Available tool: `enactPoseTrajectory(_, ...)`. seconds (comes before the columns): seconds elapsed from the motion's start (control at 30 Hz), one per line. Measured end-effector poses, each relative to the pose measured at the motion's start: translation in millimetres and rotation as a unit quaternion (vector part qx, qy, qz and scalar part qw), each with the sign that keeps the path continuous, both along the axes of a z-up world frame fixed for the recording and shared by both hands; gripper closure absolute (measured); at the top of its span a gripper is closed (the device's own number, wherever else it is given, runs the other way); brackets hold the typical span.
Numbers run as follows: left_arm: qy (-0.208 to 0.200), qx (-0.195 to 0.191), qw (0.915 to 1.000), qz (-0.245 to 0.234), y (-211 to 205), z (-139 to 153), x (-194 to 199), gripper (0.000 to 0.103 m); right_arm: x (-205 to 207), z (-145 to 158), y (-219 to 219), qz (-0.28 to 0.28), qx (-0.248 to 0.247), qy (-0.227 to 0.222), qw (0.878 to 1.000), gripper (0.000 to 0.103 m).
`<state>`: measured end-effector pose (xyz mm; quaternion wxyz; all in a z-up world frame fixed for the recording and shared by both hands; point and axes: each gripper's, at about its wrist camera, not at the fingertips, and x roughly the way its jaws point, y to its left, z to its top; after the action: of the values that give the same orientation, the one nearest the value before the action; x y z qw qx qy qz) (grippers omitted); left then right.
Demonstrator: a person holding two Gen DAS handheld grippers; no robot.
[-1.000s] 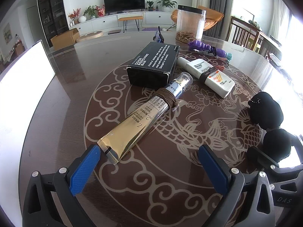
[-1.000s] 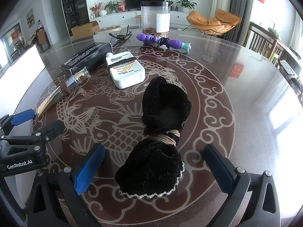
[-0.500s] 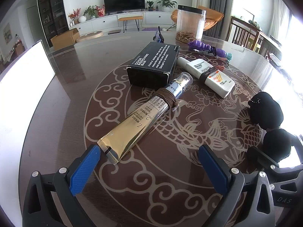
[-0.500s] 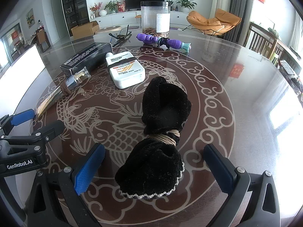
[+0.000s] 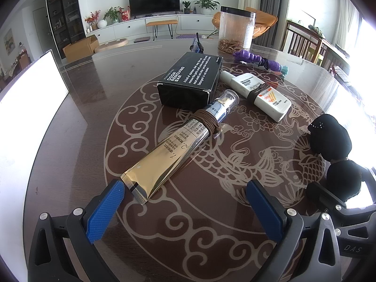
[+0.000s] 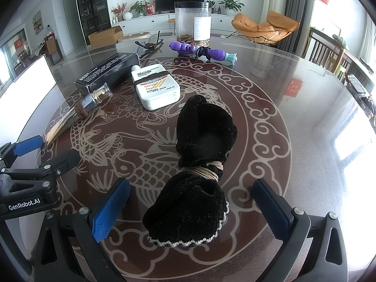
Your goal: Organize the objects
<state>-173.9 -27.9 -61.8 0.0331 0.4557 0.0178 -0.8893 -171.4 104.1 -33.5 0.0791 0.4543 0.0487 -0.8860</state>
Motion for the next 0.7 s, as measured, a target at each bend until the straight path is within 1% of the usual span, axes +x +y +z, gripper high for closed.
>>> enactPoseTrajectory(0.13, 0.0, 0.0, 1.0, 0.0, 0.1, 0.4, -0.4, 0.0, 0.3, 0.9, 0.4, 0.0, 0.0, 0.0, 1.0, 0.0)
enactPoseTrajectory(0.17, 0.0, 0.0, 1.0, 0.0, -0.8, -3.9, 0.8, 0.0, 0.4, 1.0, 0.5, 0.0, 0.0, 0.0, 1.0, 0.0)
enactPoseTrajectory(0.23, 0.0, 0.0, 1.0, 0.0, 0.1, 0.5, -0.6, 0.0, 0.4, 1.3, 0.6, 0.0, 0.0, 0.0, 1.0, 0.0)
enactPoseTrajectory(0.63, 0.0, 0.0, 1.0, 0.0, 0.1, 0.5, -1.3, 0.0, 1.4, 1.7, 0.6, 0.0, 0.0, 0.0, 1.0, 0.0)
enactPoseTrajectory(0.67, 0.0, 0.0, 1.0, 0.0, -0.9, -3.9, -0.2, 0.0, 1.5, 1.8, 0.7, 0.0, 0.0, 0.0, 1.0, 0.0)
enactPoseTrajectory(0.7, 0.0, 0.0, 1.0, 0.0, 0.0, 0.1, -1.3, 0.0, 1.4, 1.2, 0.4, 0.0, 0.0, 0.0, 1.0, 0.0)
